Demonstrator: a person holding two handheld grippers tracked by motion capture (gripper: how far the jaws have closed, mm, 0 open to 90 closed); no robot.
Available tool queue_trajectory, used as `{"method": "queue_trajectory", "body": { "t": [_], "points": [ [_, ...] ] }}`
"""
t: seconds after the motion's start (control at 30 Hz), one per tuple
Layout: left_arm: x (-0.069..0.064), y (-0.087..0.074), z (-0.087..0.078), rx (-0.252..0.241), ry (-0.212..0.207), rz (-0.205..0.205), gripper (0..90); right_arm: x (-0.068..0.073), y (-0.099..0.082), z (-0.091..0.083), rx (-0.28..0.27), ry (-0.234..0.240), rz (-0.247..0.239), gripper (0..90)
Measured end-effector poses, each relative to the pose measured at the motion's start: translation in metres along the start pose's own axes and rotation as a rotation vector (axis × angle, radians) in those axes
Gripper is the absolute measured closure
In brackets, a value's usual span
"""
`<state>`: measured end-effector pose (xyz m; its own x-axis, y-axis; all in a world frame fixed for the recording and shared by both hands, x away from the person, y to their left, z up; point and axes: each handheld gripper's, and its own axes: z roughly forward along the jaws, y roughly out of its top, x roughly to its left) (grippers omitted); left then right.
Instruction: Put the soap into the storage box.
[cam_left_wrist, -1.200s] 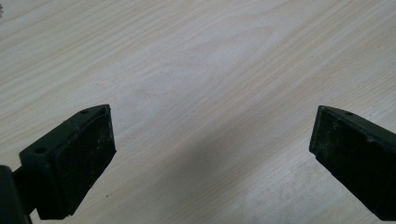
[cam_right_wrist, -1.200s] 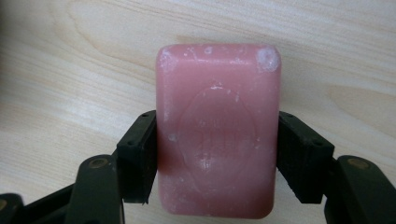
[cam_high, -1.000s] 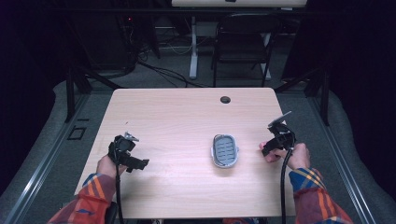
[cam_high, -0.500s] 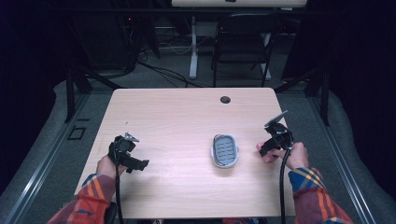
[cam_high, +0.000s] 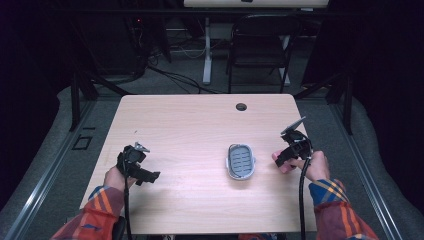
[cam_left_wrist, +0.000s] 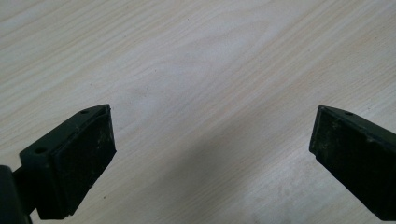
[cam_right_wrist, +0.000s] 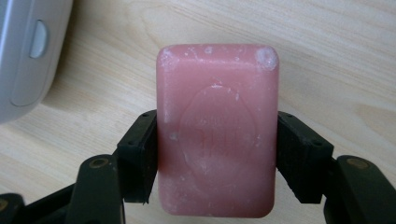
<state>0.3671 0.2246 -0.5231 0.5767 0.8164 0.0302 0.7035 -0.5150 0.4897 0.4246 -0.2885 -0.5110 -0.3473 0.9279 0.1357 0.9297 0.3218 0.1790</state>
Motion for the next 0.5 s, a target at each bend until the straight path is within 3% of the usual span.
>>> {"method": "queue_trajectory", "body": {
  "t": [0.33,0.5],
  "points": [
    [0.001,0.0,0.0,0.005,-0.006,0.001,0.2,0.016,0.006,-0.003,0.008,0.003,-0.049,37.0],
    [0.001,0.0,0.0,0.005,-0.006,0.002,0.2,0.023,0.009,-0.001,-0.004,0.016,-0.05,37.1]
  ]
}}
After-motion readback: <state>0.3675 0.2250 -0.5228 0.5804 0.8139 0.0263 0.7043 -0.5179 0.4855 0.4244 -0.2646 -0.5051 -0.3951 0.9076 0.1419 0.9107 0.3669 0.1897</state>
